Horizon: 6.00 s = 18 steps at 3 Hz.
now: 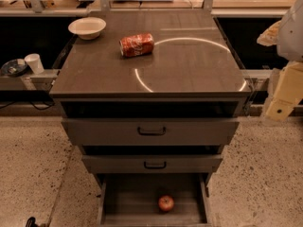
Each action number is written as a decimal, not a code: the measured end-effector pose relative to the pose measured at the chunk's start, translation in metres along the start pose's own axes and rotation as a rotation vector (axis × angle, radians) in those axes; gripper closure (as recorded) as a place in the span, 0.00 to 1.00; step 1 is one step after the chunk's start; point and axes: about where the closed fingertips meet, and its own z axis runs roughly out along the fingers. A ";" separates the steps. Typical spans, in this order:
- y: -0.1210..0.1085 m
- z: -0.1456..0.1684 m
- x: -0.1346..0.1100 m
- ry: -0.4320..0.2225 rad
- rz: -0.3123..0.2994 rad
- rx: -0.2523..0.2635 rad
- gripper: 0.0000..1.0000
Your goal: Pick apple from bottom drawer and place on counter
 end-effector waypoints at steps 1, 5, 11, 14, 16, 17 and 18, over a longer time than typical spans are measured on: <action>0.000 0.000 0.000 0.000 0.000 0.000 0.00; 0.088 0.151 0.009 -0.091 -0.059 -0.047 0.00; 0.109 0.318 0.013 -0.134 -0.057 -0.119 0.00; 0.123 0.445 -0.004 -0.182 -0.033 -0.113 0.00; 0.130 0.468 0.004 -0.204 -0.033 -0.149 0.00; 0.150 0.513 0.016 -0.305 -0.043 -0.152 0.00; 0.166 0.545 0.034 -0.414 -0.048 -0.110 0.00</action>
Offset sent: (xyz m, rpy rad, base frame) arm -0.0292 0.0178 -0.1673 0.1392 0.2146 -0.0284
